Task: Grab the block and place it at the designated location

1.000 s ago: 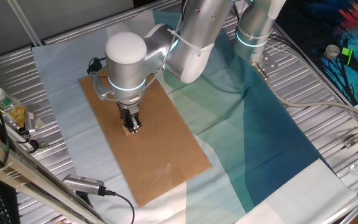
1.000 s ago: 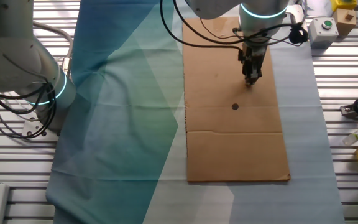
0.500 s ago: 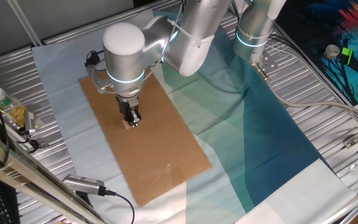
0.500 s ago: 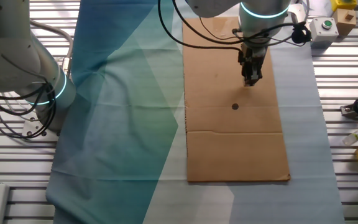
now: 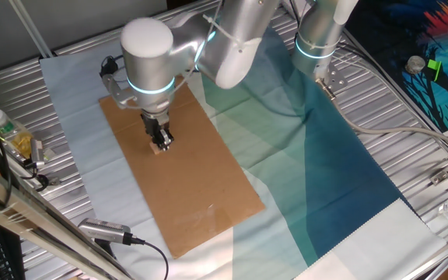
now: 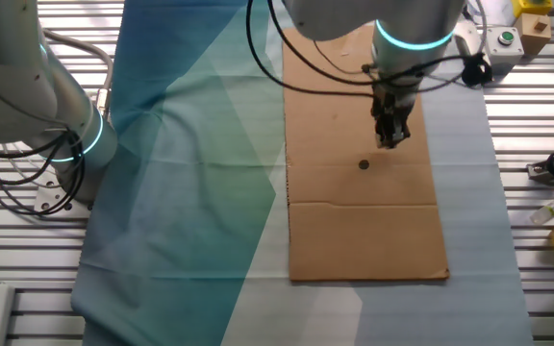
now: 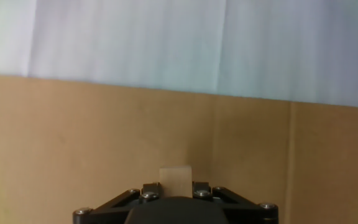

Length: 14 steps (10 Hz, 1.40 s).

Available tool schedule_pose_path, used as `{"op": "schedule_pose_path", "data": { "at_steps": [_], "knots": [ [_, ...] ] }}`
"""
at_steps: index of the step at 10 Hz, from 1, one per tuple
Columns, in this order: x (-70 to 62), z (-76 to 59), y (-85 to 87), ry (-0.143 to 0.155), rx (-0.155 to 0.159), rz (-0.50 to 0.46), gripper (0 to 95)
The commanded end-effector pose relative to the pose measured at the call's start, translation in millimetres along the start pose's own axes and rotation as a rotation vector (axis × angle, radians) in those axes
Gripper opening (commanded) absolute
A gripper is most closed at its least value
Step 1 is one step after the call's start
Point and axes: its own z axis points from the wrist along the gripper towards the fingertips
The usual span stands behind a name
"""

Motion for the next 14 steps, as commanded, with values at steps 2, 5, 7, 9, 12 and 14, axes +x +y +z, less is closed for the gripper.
{"op": "schedule_pose_path", "data": {
  "at_steps": [2,5,7,9,12,14],
  "knots": [
    [5.6,-6.7,-12.1,0.008,-0.006,-0.027,0.0],
    [-0.4,-17.7,-23.4,0.032,-0.015,-0.04,0.0],
    [-5.0,-21.5,-29.9,0.045,-0.022,-0.049,0.0],
    [-2.1,-19.6,-29.9,0.043,-0.02,-0.048,0.0],
    [20.8,-11.9,-30.6,0.031,-0.018,-0.049,0.0],
    [29.6,-8.1,-30.2,0.026,-0.018,-0.052,0.0]
  ]
}}
